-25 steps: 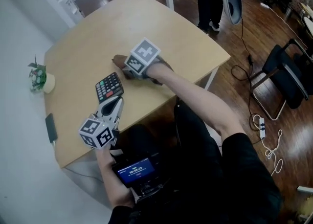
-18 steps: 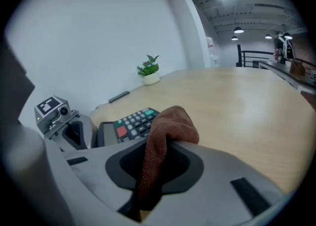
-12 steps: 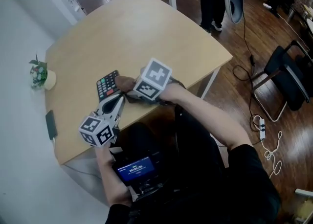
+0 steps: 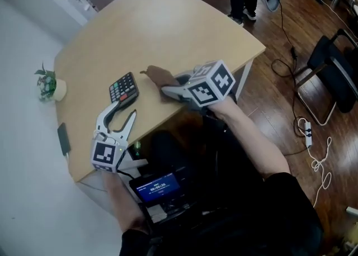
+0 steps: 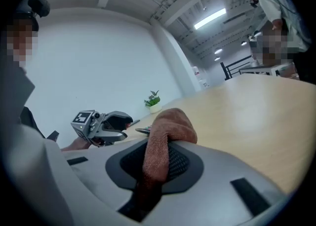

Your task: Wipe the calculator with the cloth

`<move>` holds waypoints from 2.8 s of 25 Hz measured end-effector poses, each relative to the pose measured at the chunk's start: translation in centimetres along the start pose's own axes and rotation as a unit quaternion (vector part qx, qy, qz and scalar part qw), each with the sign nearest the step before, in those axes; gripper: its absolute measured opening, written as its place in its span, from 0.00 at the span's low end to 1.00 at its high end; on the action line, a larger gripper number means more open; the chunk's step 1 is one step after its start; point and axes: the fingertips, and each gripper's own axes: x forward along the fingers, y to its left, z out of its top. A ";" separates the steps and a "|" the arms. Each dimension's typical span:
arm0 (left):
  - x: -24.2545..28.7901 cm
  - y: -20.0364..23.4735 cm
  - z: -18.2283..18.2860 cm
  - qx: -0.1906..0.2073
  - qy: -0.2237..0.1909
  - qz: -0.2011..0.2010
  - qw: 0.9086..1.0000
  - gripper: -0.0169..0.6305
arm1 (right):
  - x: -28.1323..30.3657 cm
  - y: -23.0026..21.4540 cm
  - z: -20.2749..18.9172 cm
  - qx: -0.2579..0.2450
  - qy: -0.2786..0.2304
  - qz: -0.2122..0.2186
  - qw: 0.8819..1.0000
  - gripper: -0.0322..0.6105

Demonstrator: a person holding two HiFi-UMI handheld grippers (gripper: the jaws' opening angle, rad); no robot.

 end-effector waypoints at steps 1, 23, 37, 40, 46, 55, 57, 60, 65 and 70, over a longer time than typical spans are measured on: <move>0.2 0.4 -0.8 0.041 0.034 0.008 0.999 0.34 | -0.3 0.0 0.1 0.004 -0.010 0.000 1.000 0.14; -2.3 11.7 3.9 -0.403 -0.274 0.044 0.872 0.12 | -1.7 -0.6 3.3 0.015 -0.117 -0.005 0.993 0.14; -4.7 9.3 6.2 -0.575 -0.460 -0.128 0.664 0.13 | 3.2 5.7 10.1 -0.168 -0.100 0.000 0.981 0.14; -4.8 9.5 5.5 -0.588 -0.468 -0.125 0.647 0.13 | 2.4 1.8 9.5 -0.138 -0.094 -0.049 0.985 0.14; -4.5 9.6 3.9 -0.621 -0.478 -0.119 0.610 0.12 | -0.9 -1.6 9.5 -0.083 -0.120 -0.095 0.985 0.14; -3.1 8.2 5.4 -0.612 -0.466 -0.133 0.625 0.12 | 2.1 7.4 10.9 -0.175 -0.115 -0.011 0.978 0.14; -3.3 8.0 5.5 -0.613 -0.470 -0.137 0.621 0.13 | 2.4 6.1 10.2 -0.169 -0.106 -0.026 0.980 0.14; -3.8 8.1 5.5 -0.616 -0.482 -0.141 0.608 0.14 | 1.7 3.2 9.5 -0.143 -0.103 -0.054 0.983 0.14; -4.0 8.7 4.1 -0.639 -0.499 -0.130 0.570 0.13 | -0.4 -2.1 8.0 -0.091 -0.103 -0.111 0.984 0.14; -3.6 8.8 4.0 -0.643 -0.498 -0.125 0.568 0.12 | -2.0 1.7 10.7 -0.110 -0.160 -0.073 0.978 0.14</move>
